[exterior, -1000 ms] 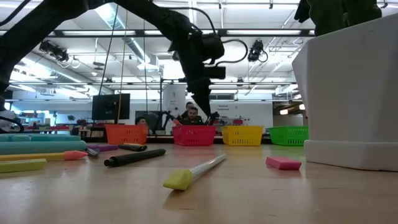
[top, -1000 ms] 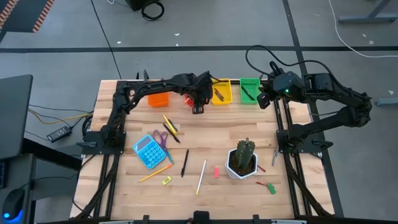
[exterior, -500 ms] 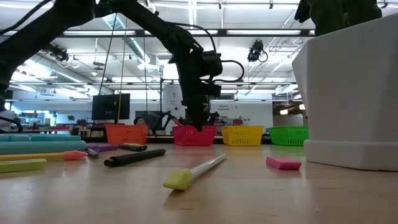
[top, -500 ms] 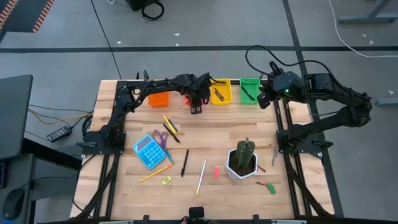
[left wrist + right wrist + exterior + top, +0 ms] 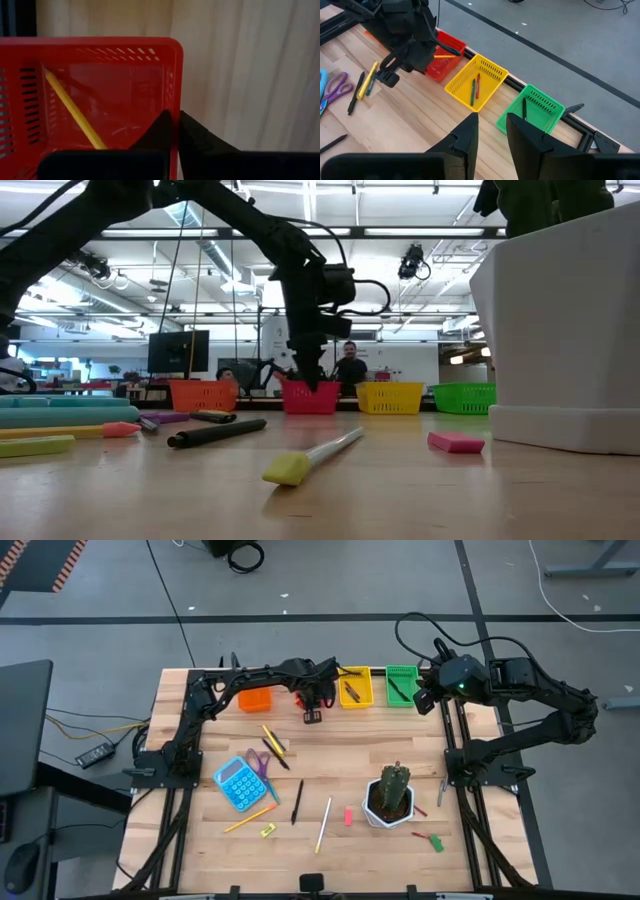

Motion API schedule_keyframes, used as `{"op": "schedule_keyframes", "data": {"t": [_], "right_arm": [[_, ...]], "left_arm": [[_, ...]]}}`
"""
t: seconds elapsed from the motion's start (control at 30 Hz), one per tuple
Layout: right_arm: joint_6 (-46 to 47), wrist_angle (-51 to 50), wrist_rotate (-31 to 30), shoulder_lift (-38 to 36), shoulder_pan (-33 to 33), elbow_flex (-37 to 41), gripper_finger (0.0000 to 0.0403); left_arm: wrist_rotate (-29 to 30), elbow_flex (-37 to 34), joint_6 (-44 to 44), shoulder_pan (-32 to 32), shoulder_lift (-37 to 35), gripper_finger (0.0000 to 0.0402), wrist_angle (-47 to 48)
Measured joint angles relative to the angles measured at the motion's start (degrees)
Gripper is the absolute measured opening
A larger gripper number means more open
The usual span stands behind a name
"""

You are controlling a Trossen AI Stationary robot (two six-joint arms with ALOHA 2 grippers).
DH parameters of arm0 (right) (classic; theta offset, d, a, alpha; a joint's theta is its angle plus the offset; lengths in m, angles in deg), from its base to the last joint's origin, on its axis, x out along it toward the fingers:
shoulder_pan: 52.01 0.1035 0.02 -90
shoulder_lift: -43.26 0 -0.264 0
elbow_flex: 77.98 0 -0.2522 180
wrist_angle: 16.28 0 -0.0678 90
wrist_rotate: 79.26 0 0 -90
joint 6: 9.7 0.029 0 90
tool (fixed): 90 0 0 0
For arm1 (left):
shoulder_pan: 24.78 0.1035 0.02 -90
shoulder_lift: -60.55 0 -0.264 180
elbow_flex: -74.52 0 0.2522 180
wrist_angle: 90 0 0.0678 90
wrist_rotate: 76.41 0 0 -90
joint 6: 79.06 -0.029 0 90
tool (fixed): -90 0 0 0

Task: Sort crayons/erasers/pens/pencils in bins
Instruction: Adjust the red bin

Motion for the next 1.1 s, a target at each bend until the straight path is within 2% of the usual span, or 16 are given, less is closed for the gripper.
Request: {"op": "schedule_keyframes", "data": {"t": [0.1,0.27,0.6,0.87,1.1], "right_arm": [[0.0,0.0,0.0,0.0,0.0,0.0,0.0107],[0.0,0.0,0.0,0.0,0.0,0.0,0.0107],[0.0,0.0,0.0,0.0,0.0,0.0,0.0107],[-0.4,0.0,0.0,0.0,0.0,0.0,0.0107],[-0.4,0.0,0.0,0.0,0.0,0.0,0.0107]], "left_arm": [[0.0,0.1,0.0,0.0,0.0,0.0021,1.2],[-0.1,0.1,0.1,0.0,0.0,0.0054,3.0],[-0.1,0.1,0.1,0.4,0.0,0.0024,5.2],[-0.1,0.0,0.1,1.5,0.0,0.0064,6.2],[-0.1,0.0,0.1,1.0,0.0,0.0065,7.1]]}}
